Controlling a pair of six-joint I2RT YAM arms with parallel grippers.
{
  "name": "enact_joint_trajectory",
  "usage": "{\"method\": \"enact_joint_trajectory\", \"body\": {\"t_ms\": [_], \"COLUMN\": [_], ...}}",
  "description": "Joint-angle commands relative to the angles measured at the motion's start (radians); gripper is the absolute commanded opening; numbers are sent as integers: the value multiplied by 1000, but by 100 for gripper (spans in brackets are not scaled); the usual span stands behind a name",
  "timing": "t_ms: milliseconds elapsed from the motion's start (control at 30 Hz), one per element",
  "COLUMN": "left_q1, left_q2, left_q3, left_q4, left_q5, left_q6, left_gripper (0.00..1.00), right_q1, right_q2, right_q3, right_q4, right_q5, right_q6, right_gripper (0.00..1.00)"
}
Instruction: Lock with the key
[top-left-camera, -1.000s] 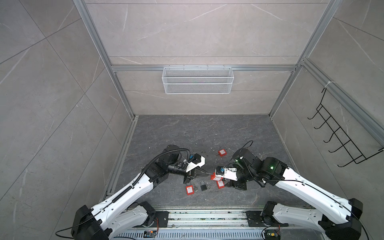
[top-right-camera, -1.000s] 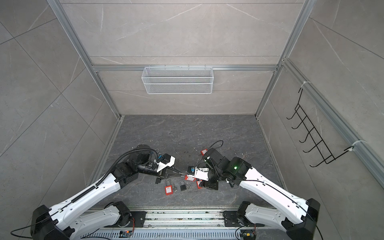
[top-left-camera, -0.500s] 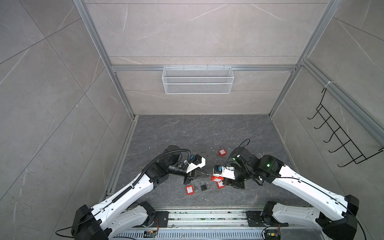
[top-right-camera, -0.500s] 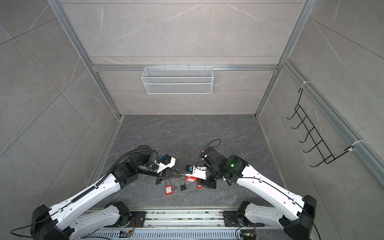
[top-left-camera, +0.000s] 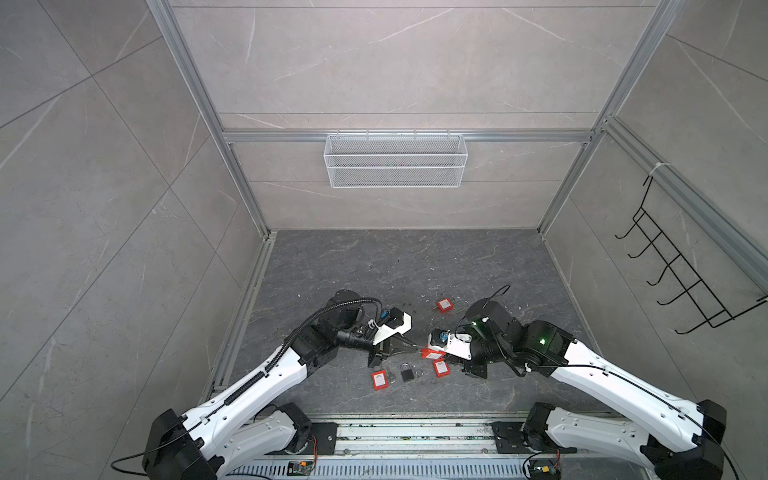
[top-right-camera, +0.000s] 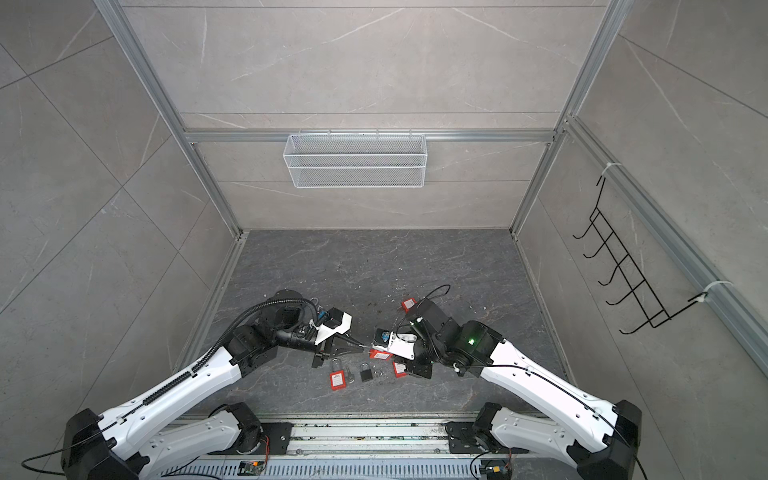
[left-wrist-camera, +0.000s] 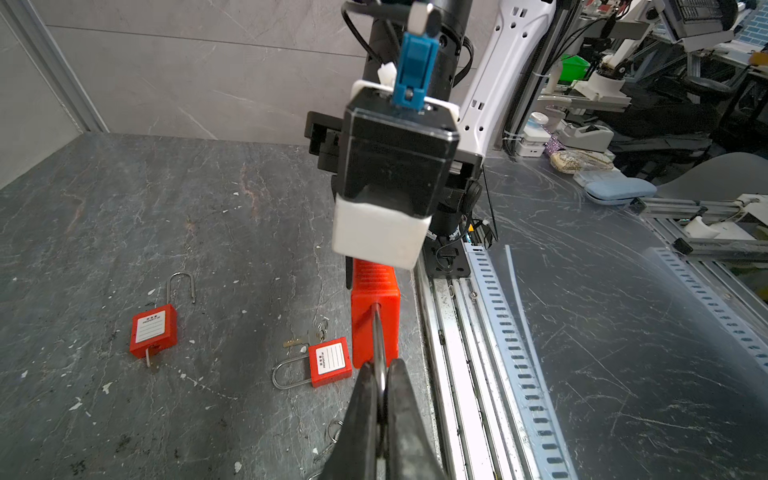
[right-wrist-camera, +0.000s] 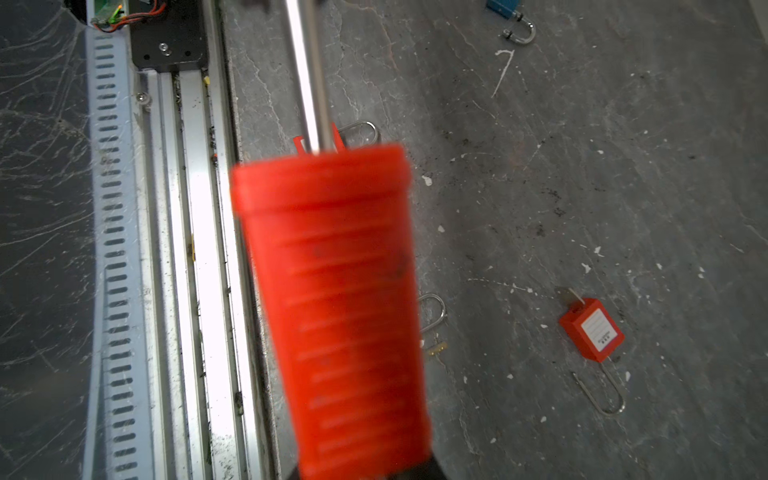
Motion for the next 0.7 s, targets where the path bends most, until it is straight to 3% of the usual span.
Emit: {"method": "enact_joint_trajectory", "body": {"t_ms": [0,100,267,400,667], "left_q1": [-6,-6,-6,-6,-7], "left_q2": [-3,1,-5,-5,6], "left_q3": [0,1,14,24,39], "left_q4": [51,53,18,-3,-46], "left_q5": [53,53,56,69,70], "left_q6": [-25,-26,9,33,60], "left_gripper": [0,0,0,0,0], "right_q1": [7,9,10,9,9], "right_q2": [-31,-54,-39,-5,42], "right_q3": [-25,-40,21,75,127], "right_q4": [124,123,-56,-155,-166], "right_q5": [62,59,-1,-21,-96], "right_q6": [19,-5,-40,-40,-48], "right_gripper": [18,26,41,41,32]}}
